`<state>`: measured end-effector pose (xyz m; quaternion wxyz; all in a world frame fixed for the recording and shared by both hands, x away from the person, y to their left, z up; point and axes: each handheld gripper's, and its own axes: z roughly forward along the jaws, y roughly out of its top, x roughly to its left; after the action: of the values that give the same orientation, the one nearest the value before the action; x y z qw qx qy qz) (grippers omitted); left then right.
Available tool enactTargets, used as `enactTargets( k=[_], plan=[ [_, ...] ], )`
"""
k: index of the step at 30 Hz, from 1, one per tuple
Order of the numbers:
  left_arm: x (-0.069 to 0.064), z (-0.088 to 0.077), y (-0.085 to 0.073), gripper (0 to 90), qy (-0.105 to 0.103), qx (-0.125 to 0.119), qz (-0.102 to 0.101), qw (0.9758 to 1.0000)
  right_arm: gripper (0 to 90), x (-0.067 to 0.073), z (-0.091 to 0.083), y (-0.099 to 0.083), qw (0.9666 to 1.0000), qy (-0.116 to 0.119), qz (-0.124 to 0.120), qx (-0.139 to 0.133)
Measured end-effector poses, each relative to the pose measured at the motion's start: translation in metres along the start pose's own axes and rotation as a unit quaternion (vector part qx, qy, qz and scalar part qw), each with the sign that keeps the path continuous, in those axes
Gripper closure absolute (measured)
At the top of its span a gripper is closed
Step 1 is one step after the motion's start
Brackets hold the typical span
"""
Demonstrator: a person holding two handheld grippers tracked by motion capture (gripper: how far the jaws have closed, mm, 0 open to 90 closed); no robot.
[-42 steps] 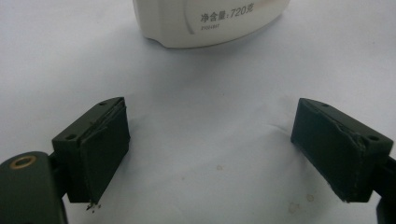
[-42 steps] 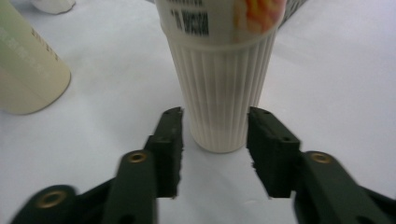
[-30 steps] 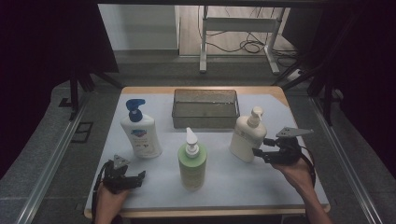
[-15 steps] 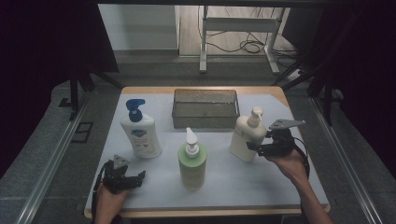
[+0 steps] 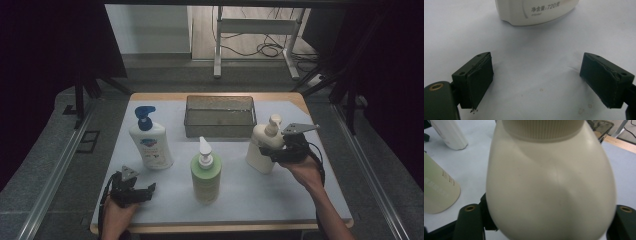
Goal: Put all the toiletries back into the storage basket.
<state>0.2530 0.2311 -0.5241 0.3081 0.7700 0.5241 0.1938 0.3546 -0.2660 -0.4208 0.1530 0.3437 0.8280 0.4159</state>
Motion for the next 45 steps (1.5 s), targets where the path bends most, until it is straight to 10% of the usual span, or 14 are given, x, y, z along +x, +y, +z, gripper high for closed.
enactTargets(
  k=[29,45],
  plan=[
    [0.0,0.0,0.0,11.6,0.0,-0.002,-0.002,1.0,38.6,0.008,-0.005,0.008,0.9996,-0.028,-0.007,0.003],
    [0.0,0.0,0.0,11.6,0.0,-0.002,-0.002,1.0,38.7,0.019,-0.013,0.043,0.9997,-0.023,-0.011,-0.004]
  ],
)
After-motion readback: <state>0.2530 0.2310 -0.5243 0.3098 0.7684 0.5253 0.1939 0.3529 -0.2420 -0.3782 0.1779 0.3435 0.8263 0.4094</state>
